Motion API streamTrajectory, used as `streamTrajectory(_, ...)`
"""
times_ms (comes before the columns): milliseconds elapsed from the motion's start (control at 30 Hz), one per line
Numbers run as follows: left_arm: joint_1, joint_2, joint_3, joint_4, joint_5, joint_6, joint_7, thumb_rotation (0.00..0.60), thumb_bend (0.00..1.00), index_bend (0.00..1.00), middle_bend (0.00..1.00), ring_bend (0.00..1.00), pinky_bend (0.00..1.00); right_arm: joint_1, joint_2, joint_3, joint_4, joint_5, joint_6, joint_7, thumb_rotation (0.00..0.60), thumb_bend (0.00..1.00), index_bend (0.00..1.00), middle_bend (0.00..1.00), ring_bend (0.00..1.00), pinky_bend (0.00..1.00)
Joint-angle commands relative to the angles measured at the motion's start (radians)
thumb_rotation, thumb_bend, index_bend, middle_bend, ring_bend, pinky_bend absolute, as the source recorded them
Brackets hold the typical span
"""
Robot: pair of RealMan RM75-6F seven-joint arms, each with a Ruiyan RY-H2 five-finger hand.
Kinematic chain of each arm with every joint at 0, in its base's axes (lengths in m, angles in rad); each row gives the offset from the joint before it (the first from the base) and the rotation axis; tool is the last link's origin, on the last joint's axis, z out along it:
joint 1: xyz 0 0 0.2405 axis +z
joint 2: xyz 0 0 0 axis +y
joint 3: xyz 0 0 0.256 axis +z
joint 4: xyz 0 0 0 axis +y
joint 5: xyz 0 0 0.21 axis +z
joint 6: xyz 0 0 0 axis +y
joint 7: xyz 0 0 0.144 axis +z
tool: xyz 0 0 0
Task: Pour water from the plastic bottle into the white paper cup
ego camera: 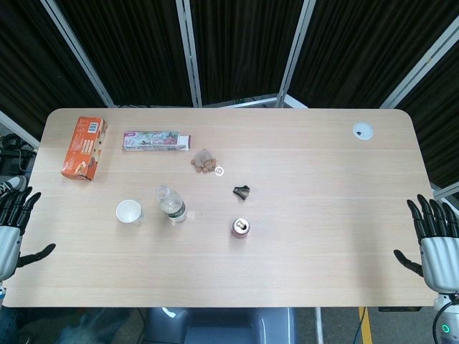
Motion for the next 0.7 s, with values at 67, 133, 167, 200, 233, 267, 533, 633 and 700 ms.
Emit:
streamTrajectory(67,-0.002,-0.004,0.001,0.005,-0.001,-0.006,0.001,0.600,0.00,0.00,0.00,0.00,0.00,-0.001,0.003,-0.001,-0.005,0.003,-0.004,-0.002,0.600,0.00,0.00,0.00,0.00,0.00)
streamTrajectory(133,-0.008,-0.008,0.001,0.005,0.001,-0.015,-0.016,0.600,0.00,0.00,0.00,0.00,0.00,-0.002,0.004,-0.003,-0.007,0.003,-0.006,-0.004,0.600,0.00,0.00,0.00,0.00,0.00)
streamTrajectory(167,-0.014,-0.011,0.000,0.002,0.001,-0.023,-0.038,0.600,0.00,0.00,0.00,0.00,0.00,-0.002,0.004,-0.004,-0.008,0.004,-0.008,-0.004,0.600,0.00,0.00,0.00,0.00,0.00)
streamTrajectory(200,-0.031,-0.019,-0.008,0.003,-0.003,-0.044,-0.084,0.600,0.00,0.00,0.00,0.00,0.00,0.000,0.004,-0.004,-0.008,0.006,-0.013,-0.004,0.600,0.00,0.00,0.00,0.00,0.00)
streamTrajectory(233,-0.043,-0.025,-0.016,0.010,-0.009,-0.059,-0.110,0.600,0.00,0.00,0.00,0.00,0.00,0.002,0.004,-0.002,-0.009,0.009,-0.017,-0.005,0.600,0.00,0.00,0.00,0.00,0.00)
streamTrajectory(267,-0.057,-0.033,-0.023,0.015,-0.017,-0.079,-0.140,0.600,0.00,0.00,0.00,0.00,0.00,0.004,0.003,-0.001,-0.011,0.012,-0.021,-0.007,0.600,0.00,0.00,0.00,0.00,0.00)
streamTrajectory(533,-0.224,-0.115,-0.086,0.049,-0.100,-0.342,-0.392,0.600,0.00,0.00,0.00,0.00,0.00,0.025,-0.003,0.012,-0.025,0.050,-0.070,-0.038,0.600,0.00,0.00,0.00,0.00,0.00)
streamTrajectory(633,-0.286,-0.168,-0.112,0.084,-0.114,-0.411,-0.488,0.600,0.00,0.00,0.00,0.00,0.00,0.032,-0.007,0.019,-0.021,0.076,-0.090,-0.046,0.600,0.00,0.00,0.00,0.00,0.00)
streamTrajectory(700,-0.314,-0.200,-0.120,0.108,-0.118,-0.441,-0.524,0.600,0.00,0.00,0.00,0.00,0.00,0.034,-0.009,0.022,-0.015,0.090,-0.099,-0.049,0.600,0.00,0.00,0.00,0.00,0.00)
